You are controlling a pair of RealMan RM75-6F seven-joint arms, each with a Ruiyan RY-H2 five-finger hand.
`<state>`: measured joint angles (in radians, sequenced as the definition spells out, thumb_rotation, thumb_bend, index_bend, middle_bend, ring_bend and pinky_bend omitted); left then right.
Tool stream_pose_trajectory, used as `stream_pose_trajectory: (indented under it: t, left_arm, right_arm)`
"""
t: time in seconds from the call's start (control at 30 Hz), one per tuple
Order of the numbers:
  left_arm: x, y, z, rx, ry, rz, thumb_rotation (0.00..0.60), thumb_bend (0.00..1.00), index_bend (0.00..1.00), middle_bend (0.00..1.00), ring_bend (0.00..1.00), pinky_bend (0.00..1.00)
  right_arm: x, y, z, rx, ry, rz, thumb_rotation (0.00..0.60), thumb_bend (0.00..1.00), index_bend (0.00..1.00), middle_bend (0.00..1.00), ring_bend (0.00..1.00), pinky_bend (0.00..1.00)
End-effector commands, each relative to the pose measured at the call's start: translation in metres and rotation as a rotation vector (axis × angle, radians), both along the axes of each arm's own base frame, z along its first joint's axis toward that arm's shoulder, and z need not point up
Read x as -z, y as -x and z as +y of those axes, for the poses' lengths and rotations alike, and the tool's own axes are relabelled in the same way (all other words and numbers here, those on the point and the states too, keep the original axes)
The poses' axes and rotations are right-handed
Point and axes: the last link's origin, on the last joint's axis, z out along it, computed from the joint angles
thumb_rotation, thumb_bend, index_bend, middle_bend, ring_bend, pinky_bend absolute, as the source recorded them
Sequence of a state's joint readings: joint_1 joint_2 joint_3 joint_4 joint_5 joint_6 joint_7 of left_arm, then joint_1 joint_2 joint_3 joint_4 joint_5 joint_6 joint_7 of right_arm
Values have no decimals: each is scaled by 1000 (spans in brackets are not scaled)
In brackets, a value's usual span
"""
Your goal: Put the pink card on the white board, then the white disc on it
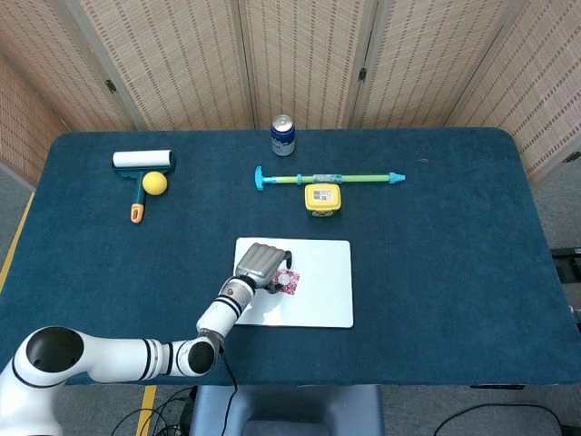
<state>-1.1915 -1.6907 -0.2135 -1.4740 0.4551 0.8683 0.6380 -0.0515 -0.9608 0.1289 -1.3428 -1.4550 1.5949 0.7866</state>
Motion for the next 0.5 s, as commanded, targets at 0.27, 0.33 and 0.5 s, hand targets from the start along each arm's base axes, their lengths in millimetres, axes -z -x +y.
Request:
stream_pose_trajectory:
  t: [0.27,0.33,0.5]
  left_arm:
    - [-163,122,-97,-141,-335,6,600,272,193,667,566,754]
    - [-186,154,-118,-178,-440,39,600,269,138,470,395,631]
    - [-222,217,-177,-208,-652,56,600,259,39,101,66,313]
  right_arm:
    - [24,-19,-2,-65,-82,100,600,324,0,0,0,0]
    - [35,-27,-5,-78,-114,142,600,323,0,0,0,0]
    - [69,-46,-13,-77,-184,267,600,324,0,0,0,0]
